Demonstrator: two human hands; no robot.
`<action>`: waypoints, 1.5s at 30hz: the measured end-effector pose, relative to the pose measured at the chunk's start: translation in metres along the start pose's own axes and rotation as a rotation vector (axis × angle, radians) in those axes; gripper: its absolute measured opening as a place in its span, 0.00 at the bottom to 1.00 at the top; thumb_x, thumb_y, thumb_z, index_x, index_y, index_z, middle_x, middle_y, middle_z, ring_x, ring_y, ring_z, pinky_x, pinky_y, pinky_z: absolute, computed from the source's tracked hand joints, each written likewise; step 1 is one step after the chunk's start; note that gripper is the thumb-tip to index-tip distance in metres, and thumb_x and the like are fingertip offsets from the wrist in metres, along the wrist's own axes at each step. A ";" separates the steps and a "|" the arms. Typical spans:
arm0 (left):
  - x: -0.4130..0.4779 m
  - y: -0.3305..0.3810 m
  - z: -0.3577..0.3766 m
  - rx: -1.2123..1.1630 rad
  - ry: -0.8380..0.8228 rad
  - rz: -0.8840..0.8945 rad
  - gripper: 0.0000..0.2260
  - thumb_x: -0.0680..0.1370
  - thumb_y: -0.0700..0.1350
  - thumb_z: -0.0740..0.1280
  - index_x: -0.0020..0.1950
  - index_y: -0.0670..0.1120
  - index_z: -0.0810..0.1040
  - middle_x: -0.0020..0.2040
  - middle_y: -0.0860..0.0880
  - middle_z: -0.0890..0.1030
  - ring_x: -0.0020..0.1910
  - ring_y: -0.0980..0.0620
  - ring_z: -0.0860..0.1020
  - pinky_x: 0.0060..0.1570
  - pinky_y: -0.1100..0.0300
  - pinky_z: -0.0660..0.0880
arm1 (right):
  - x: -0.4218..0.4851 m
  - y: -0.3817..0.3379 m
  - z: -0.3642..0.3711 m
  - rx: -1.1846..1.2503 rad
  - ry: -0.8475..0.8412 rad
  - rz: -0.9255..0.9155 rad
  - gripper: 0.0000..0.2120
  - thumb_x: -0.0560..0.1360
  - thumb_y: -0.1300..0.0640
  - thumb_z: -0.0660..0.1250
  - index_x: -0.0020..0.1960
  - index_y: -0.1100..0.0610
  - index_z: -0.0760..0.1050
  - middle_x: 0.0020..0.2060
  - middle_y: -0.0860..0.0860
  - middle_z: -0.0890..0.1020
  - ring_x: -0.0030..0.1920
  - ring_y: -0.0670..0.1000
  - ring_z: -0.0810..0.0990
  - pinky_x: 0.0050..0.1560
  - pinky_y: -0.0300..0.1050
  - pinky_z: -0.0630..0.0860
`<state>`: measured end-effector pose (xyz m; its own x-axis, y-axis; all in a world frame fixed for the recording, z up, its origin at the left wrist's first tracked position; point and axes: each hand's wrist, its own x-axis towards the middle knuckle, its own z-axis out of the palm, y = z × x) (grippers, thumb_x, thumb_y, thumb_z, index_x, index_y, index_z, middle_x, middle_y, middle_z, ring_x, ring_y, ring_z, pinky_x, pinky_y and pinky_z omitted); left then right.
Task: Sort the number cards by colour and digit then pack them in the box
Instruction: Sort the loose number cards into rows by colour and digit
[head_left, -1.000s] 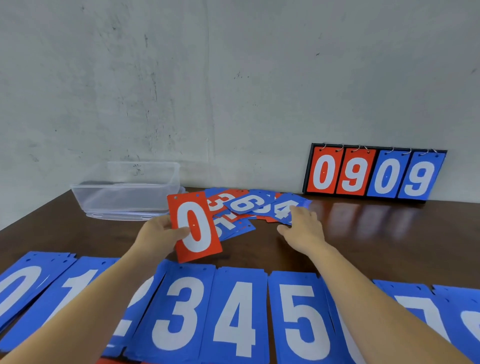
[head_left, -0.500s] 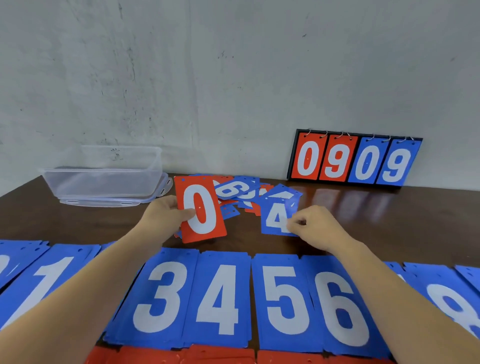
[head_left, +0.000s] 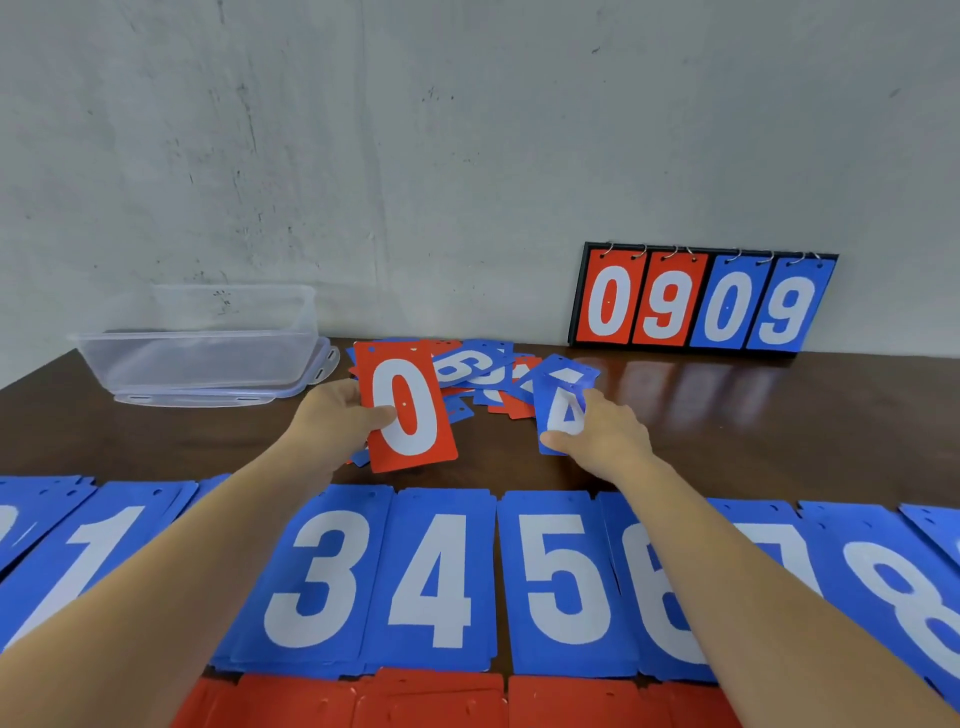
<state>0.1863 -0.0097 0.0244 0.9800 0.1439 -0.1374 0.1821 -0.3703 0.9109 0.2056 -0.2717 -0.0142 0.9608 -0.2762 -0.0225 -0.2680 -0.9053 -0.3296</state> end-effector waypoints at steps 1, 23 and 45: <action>0.000 -0.001 0.000 -0.003 0.001 0.002 0.19 0.78 0.44 0.68 0.68 0.43 0.73 0.63 0.44 0.79 0.59 0.44 0.78 0.57 0.48 0.76 | -0.001 0.001 -0.001 0.005 0.001 -0.004 0.38 0.72 0.37 0.68 0.74 0.53 0.59 0.67 0.54 0.72 0.65 0.56 0.71 0.59 0.51 0.73; -0.038 0.006 -0.022 -0.076 0.014 0.051 0.16 0.78 0.42 0.68 0.65 0.43 0.75 0.60 0.45 0.80 0.51 0.49 0.79 0.48 0.58 0.78 | -0.012 -0.014 -0.019 0.738 0.317 0.007 0.26 0.78 0.44 0.62 0.72 0.53 0.61 0.64 0.53 0.73 0.58 0.56 0.77 0.55 0.57 0.77; -0.118 -0.056 -0.157 -0.165 0.224 0.049 0.07 0.75 0.42 0.72 0.52 0.45 0.82 0.50 0.45 0.85 0.50 0.43 0.83 0.56 0.44 0.78 | -0.106 -0.102 -0.030 1.077 0.046 -0.207 0.06 0.76 0.68 0.65 0.47 0.60 0.78 0.48 0.56 0.81 0.46 0.54 0.80 0.50 0.49 0.77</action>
<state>0.0481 0.1377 0.0507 0.9419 0.3353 -0.0188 0.1011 -0.2298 0.9680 0.1293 -0.1595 0.0504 0.9705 -0.1832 0.1565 0.1222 -0.1859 -0.9749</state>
